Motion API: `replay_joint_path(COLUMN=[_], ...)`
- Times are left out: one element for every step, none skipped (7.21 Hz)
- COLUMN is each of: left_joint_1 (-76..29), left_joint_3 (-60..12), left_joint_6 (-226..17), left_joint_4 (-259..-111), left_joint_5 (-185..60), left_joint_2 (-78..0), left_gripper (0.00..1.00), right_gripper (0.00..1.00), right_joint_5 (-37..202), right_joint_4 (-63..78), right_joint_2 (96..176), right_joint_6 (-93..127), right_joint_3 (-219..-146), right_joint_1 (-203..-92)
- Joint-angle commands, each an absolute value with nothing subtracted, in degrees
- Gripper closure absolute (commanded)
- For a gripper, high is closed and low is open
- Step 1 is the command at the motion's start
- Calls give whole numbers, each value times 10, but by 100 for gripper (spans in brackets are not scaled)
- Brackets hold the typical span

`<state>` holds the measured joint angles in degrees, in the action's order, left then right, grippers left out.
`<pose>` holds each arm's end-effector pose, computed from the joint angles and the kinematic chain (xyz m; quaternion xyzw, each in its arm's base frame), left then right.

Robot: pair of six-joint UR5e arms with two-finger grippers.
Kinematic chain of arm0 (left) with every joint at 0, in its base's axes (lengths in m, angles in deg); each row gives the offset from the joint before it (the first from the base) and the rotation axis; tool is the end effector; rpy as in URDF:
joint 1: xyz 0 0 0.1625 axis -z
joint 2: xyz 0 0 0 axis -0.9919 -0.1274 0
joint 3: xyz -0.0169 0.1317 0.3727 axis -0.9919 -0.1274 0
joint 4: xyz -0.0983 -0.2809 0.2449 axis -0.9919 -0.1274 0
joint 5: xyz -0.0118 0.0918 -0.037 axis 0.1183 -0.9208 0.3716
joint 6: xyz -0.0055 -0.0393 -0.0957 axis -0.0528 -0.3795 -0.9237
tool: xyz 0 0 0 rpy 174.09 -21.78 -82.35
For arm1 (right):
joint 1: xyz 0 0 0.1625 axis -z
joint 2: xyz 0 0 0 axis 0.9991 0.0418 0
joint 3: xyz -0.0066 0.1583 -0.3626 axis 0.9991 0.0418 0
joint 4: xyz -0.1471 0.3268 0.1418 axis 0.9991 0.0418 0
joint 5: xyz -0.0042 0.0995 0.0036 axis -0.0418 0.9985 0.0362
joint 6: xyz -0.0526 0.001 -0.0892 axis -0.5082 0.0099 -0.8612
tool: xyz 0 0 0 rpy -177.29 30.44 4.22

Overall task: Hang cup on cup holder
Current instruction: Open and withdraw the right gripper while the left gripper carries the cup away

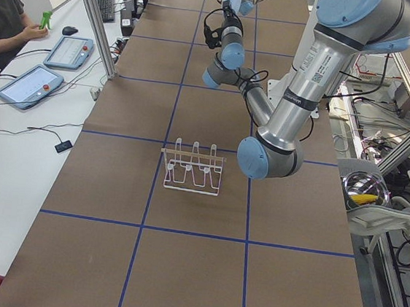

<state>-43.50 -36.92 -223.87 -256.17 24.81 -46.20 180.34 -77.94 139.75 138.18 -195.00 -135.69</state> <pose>0.2819 -0.3582 0.1419 -0.1000 0.9156 -0.1227 0.3695 -0.2215 -0.3669 0.2156 -0.1067 -0.8780 0.1336 0.4470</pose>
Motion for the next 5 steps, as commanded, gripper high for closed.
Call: replay_joint_path(left_joint_1=[-362,-308,-253,-220,-199], left_joint_3=[-369,-370,-371,-371,-371], left_joint_6=[-2124,-2066,-2017,-1948,-1885], left_joint_4=[-2478,-2407,-2348,-2294,-2230], left_joint_5=[299,379,417,443,445], left_joint_2=[-399,-381,-365,-353,-349], left_gripper=[100,100,100,100,100], right_gripper=[0,0,0,0,0], right_joint_5=[1895,1917,1921,1922,1922], right_joint_4=[-714,-662,-628,-612,-586], right_joint_2=[1437,1448,1472,1505,1524], right_joint_6=[1289,1237,1143,1035,938], right_joint_3=[-1949,-1948,-1937,-1920,-1909], right_joint_1=[-1447,-1476,-1493,-1515,-1540])
